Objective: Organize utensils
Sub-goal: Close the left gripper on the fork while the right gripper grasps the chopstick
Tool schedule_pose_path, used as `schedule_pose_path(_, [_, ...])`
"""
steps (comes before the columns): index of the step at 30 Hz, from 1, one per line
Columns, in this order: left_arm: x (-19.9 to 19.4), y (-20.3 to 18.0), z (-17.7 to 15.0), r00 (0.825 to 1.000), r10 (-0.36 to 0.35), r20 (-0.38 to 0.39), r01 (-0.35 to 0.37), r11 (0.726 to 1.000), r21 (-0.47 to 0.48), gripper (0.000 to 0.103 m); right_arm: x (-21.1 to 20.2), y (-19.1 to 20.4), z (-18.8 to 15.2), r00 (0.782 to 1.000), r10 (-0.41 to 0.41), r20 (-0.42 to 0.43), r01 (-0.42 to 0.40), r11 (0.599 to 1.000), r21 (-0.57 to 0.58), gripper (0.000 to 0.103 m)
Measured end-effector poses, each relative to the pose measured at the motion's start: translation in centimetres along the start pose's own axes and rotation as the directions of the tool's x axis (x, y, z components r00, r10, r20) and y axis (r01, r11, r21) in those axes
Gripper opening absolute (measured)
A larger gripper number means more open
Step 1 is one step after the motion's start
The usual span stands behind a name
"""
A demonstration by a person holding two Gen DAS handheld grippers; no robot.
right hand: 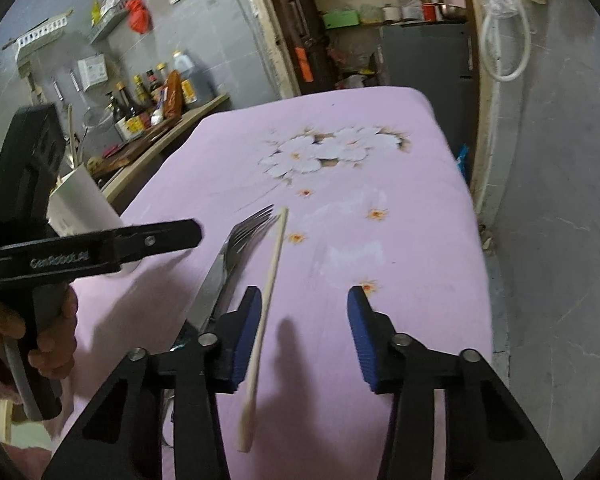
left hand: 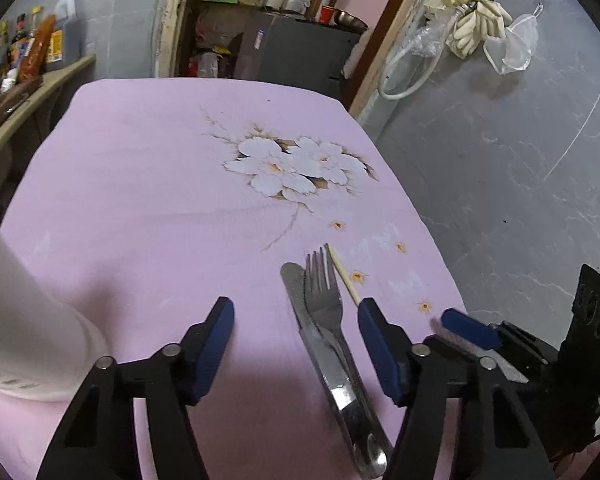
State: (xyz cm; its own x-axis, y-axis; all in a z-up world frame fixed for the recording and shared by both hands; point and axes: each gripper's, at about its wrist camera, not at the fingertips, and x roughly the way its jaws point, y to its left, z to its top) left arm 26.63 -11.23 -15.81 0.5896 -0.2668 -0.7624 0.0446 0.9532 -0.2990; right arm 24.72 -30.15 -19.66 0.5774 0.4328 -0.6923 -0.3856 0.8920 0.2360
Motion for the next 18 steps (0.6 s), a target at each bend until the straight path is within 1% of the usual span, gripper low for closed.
schedule_pose_path(4, [0.6,-0.4,0.4,1.0,-0.027,-0.01,0.027,1.0,0.009,0.054,0.6,0.7,-0.2,1.0,0.017,-0.024,-0.018,0.999,-0.027,0.036])
schedule_pose_path(7, [1.2,-0.8,0.7,0.999,-0.035,-0.023,0.036,0.999,0.021,0.051,1.1,1.1,-0.3,0.999,0.006,-0.051,-0.009,0.999,-0.048,0.035])
schedule_pose_path(10, [1.6,-1.2,1.0,0.999,-0.033,-0.039,0.034,0.999,0.035,0.046,1.3,1.6,-0.4,0.998,-0.026,-0.059,0.021,0.996,-0.082,0.035])
schedule_pose_path(13, [2.2,-1.5,1.1,0.998,-0.032,-0.054,0.034,0.998,0.051,0.042,1.2,1.9,-0.5,0.995,-0.079,-0.058,0.072,0.991,-0.112,0.035])
schedule_pose_path(15, [2.6,-1.7,1.2,0.997,-0.03,-0.069,0.034,0.998,0.059,0.039,0.8,1.7,-0.5,0.992,-0.112,-0.055,0.105,0.988,-0.111,0.035])
schedule_pose_path(18, [3.3,-2.0,1.1,0.996,-0.014,-0.093,0.021,0.997,0.075,0.033,0.4,1.1,-0.4,0.989,-0.137,-0.049,0.132,0.987,-0.09,0.035])
